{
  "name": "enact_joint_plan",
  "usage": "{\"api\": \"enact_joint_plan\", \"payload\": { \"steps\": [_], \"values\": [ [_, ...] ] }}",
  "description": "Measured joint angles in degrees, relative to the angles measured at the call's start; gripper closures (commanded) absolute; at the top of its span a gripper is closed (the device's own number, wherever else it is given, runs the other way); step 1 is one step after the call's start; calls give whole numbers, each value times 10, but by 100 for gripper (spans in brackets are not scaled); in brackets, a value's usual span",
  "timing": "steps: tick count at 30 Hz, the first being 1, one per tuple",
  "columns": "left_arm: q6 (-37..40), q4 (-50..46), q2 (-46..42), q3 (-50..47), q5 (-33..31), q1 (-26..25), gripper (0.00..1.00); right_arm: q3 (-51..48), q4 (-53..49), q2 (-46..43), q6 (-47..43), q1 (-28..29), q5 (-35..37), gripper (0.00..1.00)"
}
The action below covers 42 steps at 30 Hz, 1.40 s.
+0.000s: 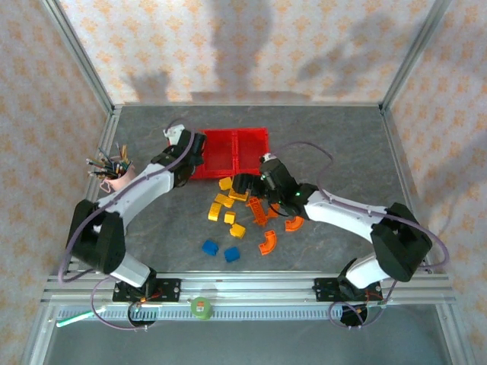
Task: Sort the legos into containers by color
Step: Place the lego in the container, then pick up the lego from the middle-left of the table.
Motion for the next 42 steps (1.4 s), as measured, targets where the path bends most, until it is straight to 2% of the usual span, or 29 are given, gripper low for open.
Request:
{"api": "enact_joint_plan", "payload": {
  "steps": [7, 12, 19, 23, 29, 35, 42],
  "values": [
    [13, 17, 124, 108, 2, 52, 69, 30, 3, 26, -24, -8, -2, 0],
    [21, 19, 192, 146, 0, 67, 68, 40, 3, 31, -34, -11, -6, 0],
    [38, 8, 246, 183, -8, 71, 52, 47, -5, 31, -43, -11, -7, 0],
    [45, 3, 245, 198, -18, 71, 48, 58, -8, 32, -47, -11, -9, 0],
    [47, -9, 199, 183, -9, 71, 44, 61, -16, 31, -49, -11, -12, 0],
    [44, -4, 63, 75, 35, 61, 41, 49, -29, 17, -49, -11, -23, 0],
    [33, -5, -68, -62, 71, -16, 39, -9, -43, -25, -49, -10, -28, 0]
  ]
}}
